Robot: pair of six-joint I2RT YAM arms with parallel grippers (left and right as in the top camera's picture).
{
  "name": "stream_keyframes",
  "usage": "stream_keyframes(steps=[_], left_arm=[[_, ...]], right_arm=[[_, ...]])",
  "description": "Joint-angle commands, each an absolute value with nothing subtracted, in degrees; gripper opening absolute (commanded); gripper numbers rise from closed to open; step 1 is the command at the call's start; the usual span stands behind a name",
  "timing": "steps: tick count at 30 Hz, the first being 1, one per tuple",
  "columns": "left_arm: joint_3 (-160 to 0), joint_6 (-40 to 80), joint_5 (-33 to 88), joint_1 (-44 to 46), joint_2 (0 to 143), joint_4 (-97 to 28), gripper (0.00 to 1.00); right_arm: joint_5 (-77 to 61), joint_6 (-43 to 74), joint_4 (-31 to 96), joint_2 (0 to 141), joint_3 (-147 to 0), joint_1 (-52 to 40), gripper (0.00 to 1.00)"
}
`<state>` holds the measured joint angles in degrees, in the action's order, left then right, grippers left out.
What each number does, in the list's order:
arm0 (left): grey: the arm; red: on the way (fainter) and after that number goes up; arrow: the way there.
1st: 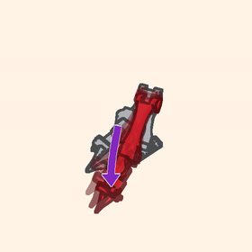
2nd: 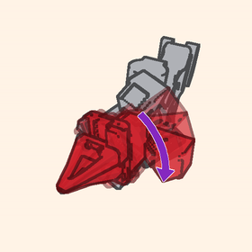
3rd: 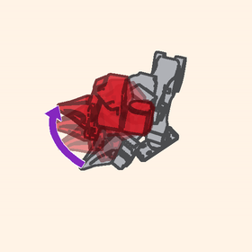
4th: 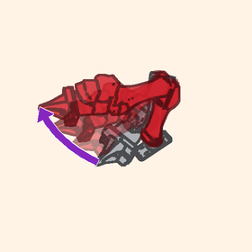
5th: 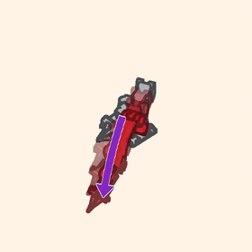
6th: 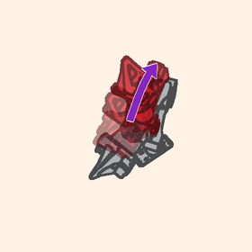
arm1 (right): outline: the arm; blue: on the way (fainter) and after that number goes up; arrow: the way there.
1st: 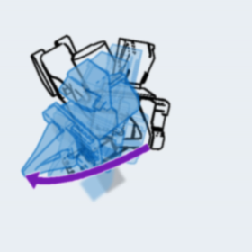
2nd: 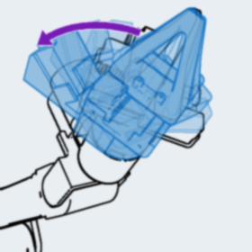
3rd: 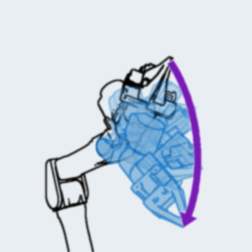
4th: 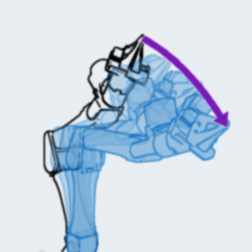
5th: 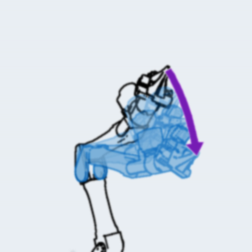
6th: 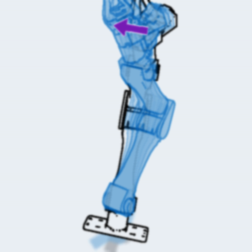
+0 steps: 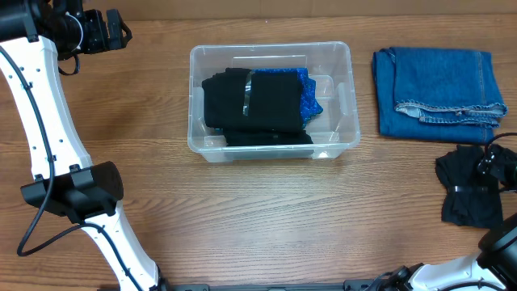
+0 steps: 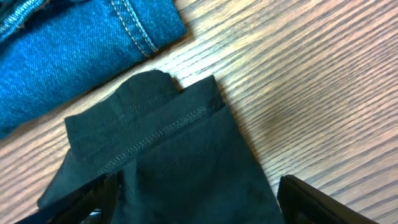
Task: Pack container
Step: 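Reach the right gripper to the small black garment and grasp it, then lift the black garment with the right gripper and carry it to the bin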
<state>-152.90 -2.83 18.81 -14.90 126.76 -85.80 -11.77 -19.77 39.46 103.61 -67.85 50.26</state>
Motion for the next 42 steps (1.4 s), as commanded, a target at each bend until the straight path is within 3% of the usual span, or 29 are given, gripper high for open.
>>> stream_keyframes(steps=[1, 6, 10, 14, 18, 26, 36, 42], left_arm=[[-153.8, -1.7, 18.7, -15.0, 125.3, -85.8, 1.00], [-153.7, -1.7, 18.7, -15.0, 125.3, -85.8, 1.00], [-153.8, -1.7, 18.7, -15.0, 125.3, -85.8, 1.00], [-153.8, -1.7, 18.7, -15.0, 125.3, -85.9, 1.00], [-153.7, -1.7, 18.7, -15.0, 125.3, -85.8, 1.00], [-153.7, -1.7, 18.7, -15.0, 125.3, -85.9, 1.00], [-153.7, -1.7, 18.7, -15.0, 125.3, -85.8, 1.00], [-153.7, -1.7, 18.7, -15.0, 125.3, -85.9, 1.00]], right_arm=[[-11.4, -22.6, 39.4, 105.5, -67.8, 50.4, 0.87], [-11.4, -22.5, 39.5, 108.0, -67.7, 50.4, 0.86], [-12.8, -22.3, 39.4, 108.8, -67.6, 50.4, 0.72], [-14.2, -17.6, 39.3, 110.8, -67.5, 50.4, 0.44], [-14.2, -13.7, 38.3, 110.9, -67.6, 50.4, 0.04], [-16.7, -2.7, 43.9, 110.0, -75.2, 50.4, 0.04], [-28.4, -3.0, 68.1, 108.2, -98.0, 49.5, 0.04], [-28.8, -3.4, 78.8, 106.2, -112.2, 42.4, 0.04]])
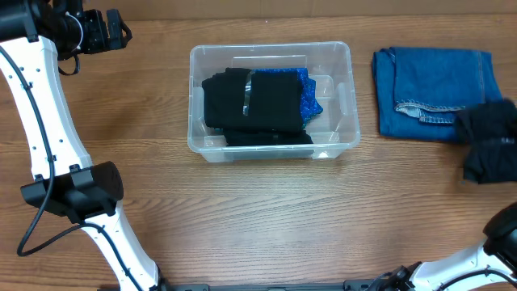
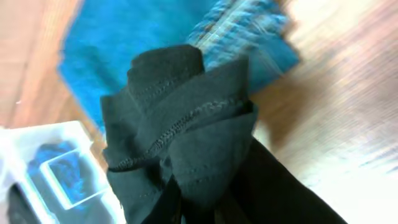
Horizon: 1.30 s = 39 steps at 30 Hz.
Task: Pack container
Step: 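Lift the black garment with the right gripper and carry it to the bin, then lower the black garment into the bin's right side and release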
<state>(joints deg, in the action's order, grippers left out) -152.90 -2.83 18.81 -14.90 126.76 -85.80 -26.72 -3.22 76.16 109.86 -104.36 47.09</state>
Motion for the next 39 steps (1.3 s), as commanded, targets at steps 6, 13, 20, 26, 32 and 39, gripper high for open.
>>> stream_keyframes(steps=[6, 13, 20, 26, 32, 39], left_arm=[[-153.7, -1.7, 18.7, -15.0, 125.3, -85.8, 1.00], [-153.7, -1.7, 18.7, -15.0, 125.3, -85.8, 1.00], [-153.7, -1.7, 18.7, -15.0, 125.3, -85.9, 1.00], [-153.7, -1.7, 18.7, -15.0, 125.3, -85.8, 1.00], [-153.7, -1.7, 18.7, -15.0, 125.3, -85.9, 1.00], [-153.7, -1.7, 18.7, -15.0, 125.3, -85.8, 1.00]], right_arm=[[-33.7, 1.5, 83.1, 105.3, -126.1, 29.0, 0.04], [-33.5, 11.0, 77.0, 105.3, -127.9, 12.4, 0.04], [-13.4, 38.3, 75.0, 105.6, -127.8, -2.5, 0.04], [-1.1, 52.8, 74.6, 105.6, -123.4, -10.4, 0.04], [-1.6, 54.1, 68.1, 105.6, -112.8, -11.0, 0.04], [-1.8, 52.7, 61.5, 105.7, -106.9, -11.2, 0.04]])
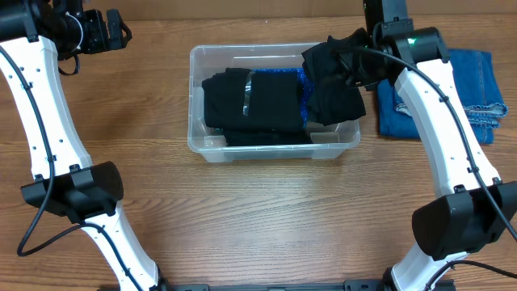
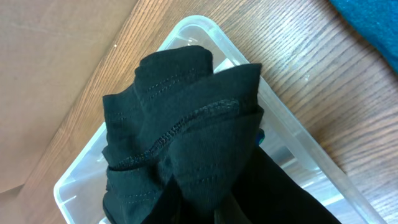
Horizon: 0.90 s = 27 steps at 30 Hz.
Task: Pack container
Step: 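Lower the black garment into the bin's right side and release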
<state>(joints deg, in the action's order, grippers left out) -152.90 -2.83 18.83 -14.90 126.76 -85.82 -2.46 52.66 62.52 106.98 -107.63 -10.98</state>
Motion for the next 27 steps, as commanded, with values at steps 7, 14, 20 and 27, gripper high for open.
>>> stream_keyframes(steps=[7, 14, 20, 27], left_arm=[[-153.7, -1.7, 18.7, -15.0, 125.3, -85.8, 1.00], [-153.7, -1.7, 18.7, -15.0, 125.3, -85.9, 1.00], [-153.7, -1.7, 18.7, -15.0, 125.3, -85.9, 1.00], [-153.8, -1.7, 18.7, -15.0, 125.3, -85.9, 1.00]], right_arm=[[-2.6, 51.4, 60.7, 105.8, -106.9, -11.2, 0.51], [-2.6, 45.6, 60.8, 105.8, -106.9, -11.2, 0.71], [-0.3, 34.0, 62.3, 105.8, -107.4, -10.0, 0.75], [-0.3, 34.0, 69.9, 105.8, -111.0, 5.7, 0.90]])
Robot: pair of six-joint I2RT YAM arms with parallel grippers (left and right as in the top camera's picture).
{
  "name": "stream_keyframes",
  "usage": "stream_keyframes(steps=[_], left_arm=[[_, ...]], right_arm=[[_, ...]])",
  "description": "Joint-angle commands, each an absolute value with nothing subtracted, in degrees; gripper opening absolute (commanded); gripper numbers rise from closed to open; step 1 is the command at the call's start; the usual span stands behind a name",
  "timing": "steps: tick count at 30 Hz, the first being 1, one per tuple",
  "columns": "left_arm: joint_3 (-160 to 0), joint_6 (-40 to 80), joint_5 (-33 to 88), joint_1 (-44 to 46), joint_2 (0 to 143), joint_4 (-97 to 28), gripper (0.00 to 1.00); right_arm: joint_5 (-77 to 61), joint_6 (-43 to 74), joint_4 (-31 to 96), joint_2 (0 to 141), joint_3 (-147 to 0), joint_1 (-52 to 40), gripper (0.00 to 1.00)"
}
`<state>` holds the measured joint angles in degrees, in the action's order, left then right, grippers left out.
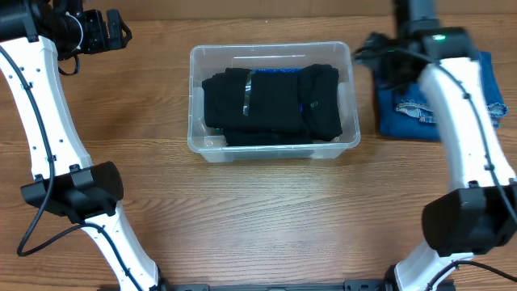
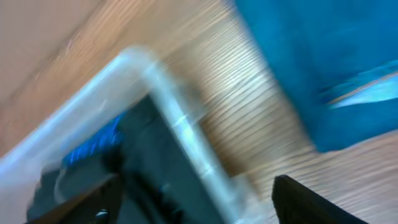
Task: Pack container
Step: 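Lower the black garment into the bin's right side and release, then move the right gripper to the folded blue jeans and grasp them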
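Note:
A clear plastic bin [image 1: 196, 97] stands at mid-table, holding folded black clothes [image 1: 258, 101] and a sliver of blue patterned cloth [image 1: 279, 73]. Another black garment [image 1: 321, 101] lies at the bin's right end, free of any gripper. My right gripper [image 1: 373, 50] hovers just right of the bin's far right corner. In the blurred right wrist view it [image 2: 199, 205] is open over the bin wall [image 2: 180, 118], nothing between the fingers. Folded blue jeans [image 1: 485, 89] lie on the table to the right. My left gripper [image 1: 119, 34] hangs at the far left; its jaws are unclear.
The left arm's white links run down the left side of the table to its base [image 1: 73, 194]. The right arm [image 1: 460, 105] crosses over the jeans. Bare wooden tabletop [image 1: 266, 218] stretches in front of the bin.
My right gripper let go of the black garment, which now lies in the bin's right end. The gripper has opened and moved right, off the bin toward the jeans.
First my right gripper stood over a black garment on the table in front of the jeans. Then it held the garment bunched up near the jeans, later over the bin's right end. Now the garment rests in the bin. The left arm stayed still.

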<state>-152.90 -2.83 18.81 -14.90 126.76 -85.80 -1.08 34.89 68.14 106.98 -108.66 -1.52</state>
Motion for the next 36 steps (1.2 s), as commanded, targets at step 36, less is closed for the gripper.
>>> stream_keyframes(steps=[36], left_arm=[[-153.7, -1.7, 18.7, -15.0, 125.3, -85.8, 1.00]], right_arm=[[-9.0, 59.6, 34.2, 116.8, -76.4, 23.1, 1.00]])
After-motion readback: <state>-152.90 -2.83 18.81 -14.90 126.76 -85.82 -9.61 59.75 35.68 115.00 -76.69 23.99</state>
